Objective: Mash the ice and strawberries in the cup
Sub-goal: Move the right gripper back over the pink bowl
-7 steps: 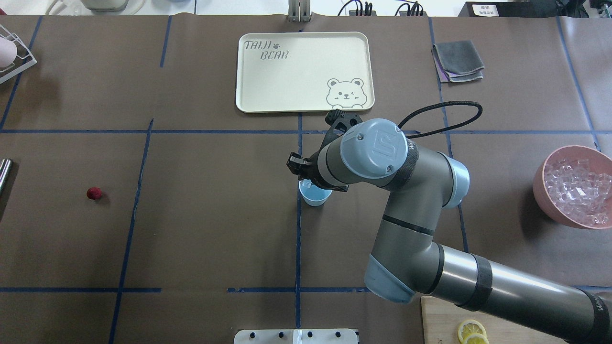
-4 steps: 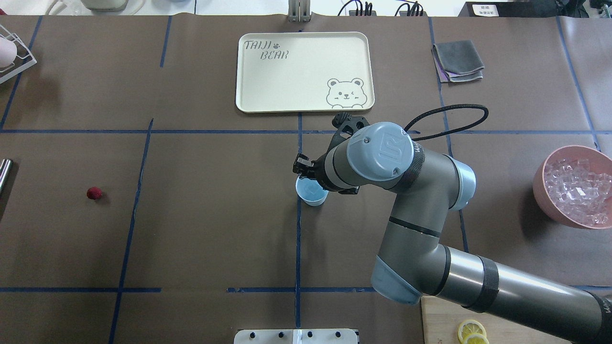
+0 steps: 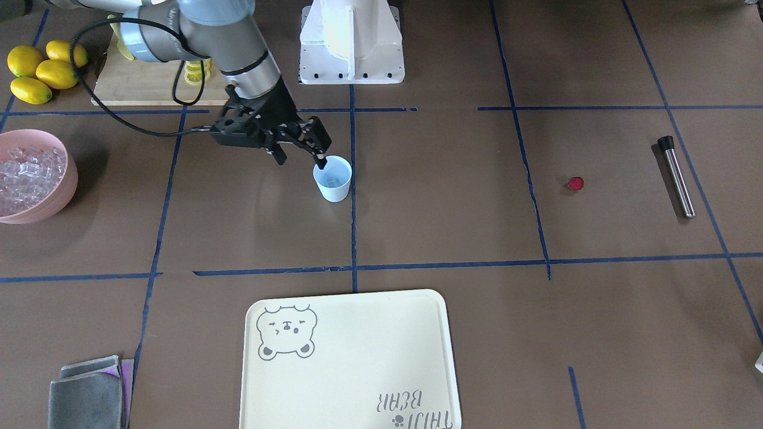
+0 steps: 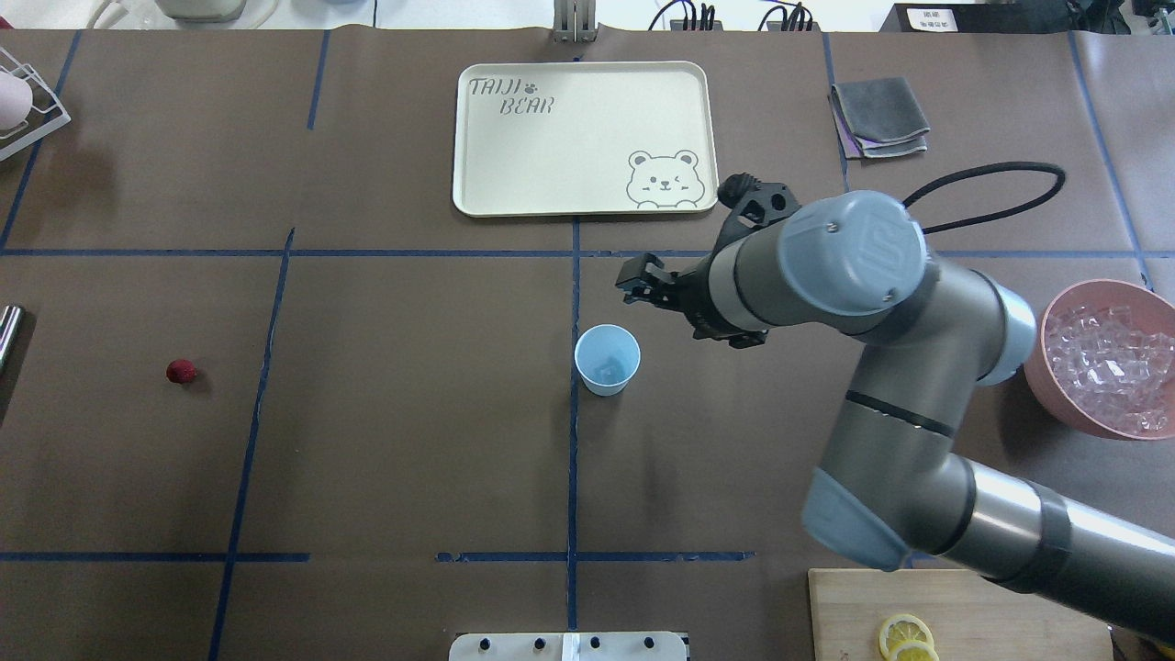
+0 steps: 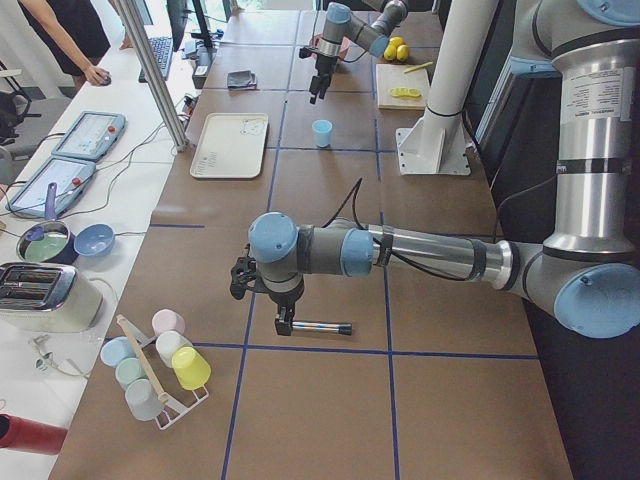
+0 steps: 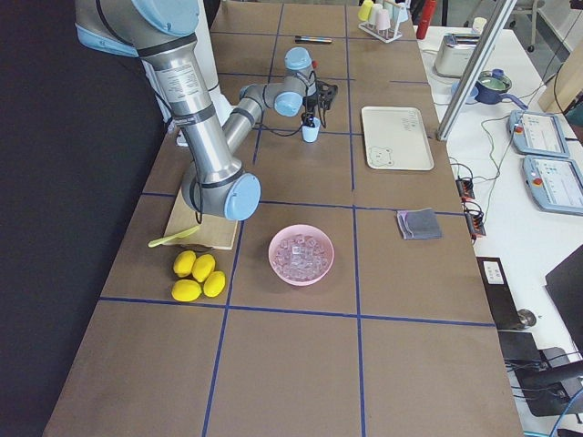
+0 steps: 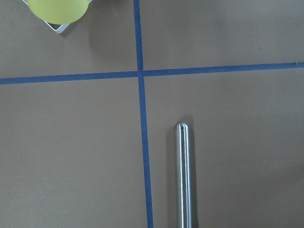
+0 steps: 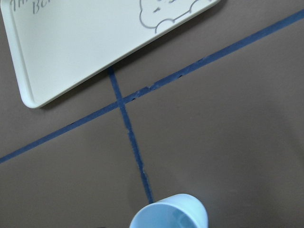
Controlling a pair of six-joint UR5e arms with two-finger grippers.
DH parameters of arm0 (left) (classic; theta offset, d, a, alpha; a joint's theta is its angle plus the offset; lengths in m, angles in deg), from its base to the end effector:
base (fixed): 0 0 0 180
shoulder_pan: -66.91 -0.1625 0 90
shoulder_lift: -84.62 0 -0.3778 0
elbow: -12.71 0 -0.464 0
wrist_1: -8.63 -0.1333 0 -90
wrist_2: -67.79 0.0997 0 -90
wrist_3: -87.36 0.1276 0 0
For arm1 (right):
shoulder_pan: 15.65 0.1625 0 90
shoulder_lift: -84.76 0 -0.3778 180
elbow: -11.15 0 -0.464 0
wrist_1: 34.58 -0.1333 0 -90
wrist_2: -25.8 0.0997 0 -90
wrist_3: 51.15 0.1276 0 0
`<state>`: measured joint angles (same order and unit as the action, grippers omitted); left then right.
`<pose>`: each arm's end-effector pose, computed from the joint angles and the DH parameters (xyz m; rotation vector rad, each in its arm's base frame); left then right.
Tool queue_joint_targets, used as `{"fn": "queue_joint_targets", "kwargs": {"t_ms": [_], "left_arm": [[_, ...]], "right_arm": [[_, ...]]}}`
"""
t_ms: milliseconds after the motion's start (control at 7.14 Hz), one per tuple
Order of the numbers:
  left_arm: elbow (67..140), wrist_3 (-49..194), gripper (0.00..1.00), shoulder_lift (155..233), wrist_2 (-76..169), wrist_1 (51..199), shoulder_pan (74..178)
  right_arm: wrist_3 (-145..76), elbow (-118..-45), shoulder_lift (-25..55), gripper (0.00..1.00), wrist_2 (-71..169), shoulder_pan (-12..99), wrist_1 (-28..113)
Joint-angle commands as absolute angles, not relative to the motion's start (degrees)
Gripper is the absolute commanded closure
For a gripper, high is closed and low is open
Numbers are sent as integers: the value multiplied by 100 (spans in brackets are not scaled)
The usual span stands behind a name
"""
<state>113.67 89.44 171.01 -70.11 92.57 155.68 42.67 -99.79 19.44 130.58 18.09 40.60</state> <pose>-0.0271 -0.5387 0.5635 0.0274 0.8359 0.0638 -0.4752 -0.4386 0.1483 0.0455 -1.0831 0.4549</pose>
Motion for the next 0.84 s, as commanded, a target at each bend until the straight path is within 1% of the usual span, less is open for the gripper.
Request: {"fn": "queue_joint_targets", "kwargs": {"t_ms": [0, 140, 280, 420, 560, 700], "left_arm": [[11369, 8939, 0, 17101, -7011, 9257, 15568], [11360, 8930, 0, 17101, -7011, 9257, 15560], [11369, 8930, 0, 17101, -7011, 9266, 15568], [11413, 8912, 0, 17101, -7011, 9266, 15568], [11483, 8895, 0, 17101, -7011, 9266, 15568], [11562, 8886, 0, 17101, -7081, 9257, 15568]], "right_arm": [[3433, -10652, 799, 8, 13853, 2615, 4075], [3211, -10715, 307, 7, 14013, 2923, 4040], [3000, -10846, -394, 5, 14102, 3309, 3952], [2598, -10804, -862, 4, 14372, 3739, 3908], [2646, -10673, -1024, 2, 14688, 4135, 3925], [2611, -10454, -1460, 2, 14874, 4479, 3864]]}}
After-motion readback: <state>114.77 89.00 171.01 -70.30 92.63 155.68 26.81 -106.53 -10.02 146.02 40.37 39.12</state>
